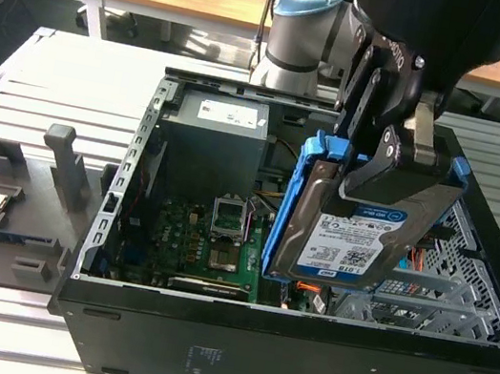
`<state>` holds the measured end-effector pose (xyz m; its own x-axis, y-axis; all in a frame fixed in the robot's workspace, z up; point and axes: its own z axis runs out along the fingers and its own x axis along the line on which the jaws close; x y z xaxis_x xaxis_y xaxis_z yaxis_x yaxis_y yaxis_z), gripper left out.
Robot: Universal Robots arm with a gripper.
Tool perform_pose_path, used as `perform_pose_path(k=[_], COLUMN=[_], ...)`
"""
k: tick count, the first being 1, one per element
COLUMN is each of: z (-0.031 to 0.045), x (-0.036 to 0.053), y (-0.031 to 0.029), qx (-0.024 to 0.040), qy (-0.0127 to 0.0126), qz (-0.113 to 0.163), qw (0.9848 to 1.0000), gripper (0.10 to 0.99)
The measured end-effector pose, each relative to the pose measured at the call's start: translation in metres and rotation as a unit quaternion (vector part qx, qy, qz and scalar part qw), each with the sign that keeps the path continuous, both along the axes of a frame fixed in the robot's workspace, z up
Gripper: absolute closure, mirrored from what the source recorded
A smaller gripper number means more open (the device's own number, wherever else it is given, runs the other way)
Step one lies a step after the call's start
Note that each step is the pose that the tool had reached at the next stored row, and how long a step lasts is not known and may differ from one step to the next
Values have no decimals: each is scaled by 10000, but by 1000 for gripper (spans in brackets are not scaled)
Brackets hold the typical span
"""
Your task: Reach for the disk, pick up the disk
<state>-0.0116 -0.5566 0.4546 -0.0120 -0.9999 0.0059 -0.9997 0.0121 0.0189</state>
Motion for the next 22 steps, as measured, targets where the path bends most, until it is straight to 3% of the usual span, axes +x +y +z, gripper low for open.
perform_pose_path(k=[7,22], z=[0,0], x=[227,570], y=[-7,-23], qx=[0,0], qy=[1,1], qz=[0,0], qw=[10000,10000], gripper=[722,722])
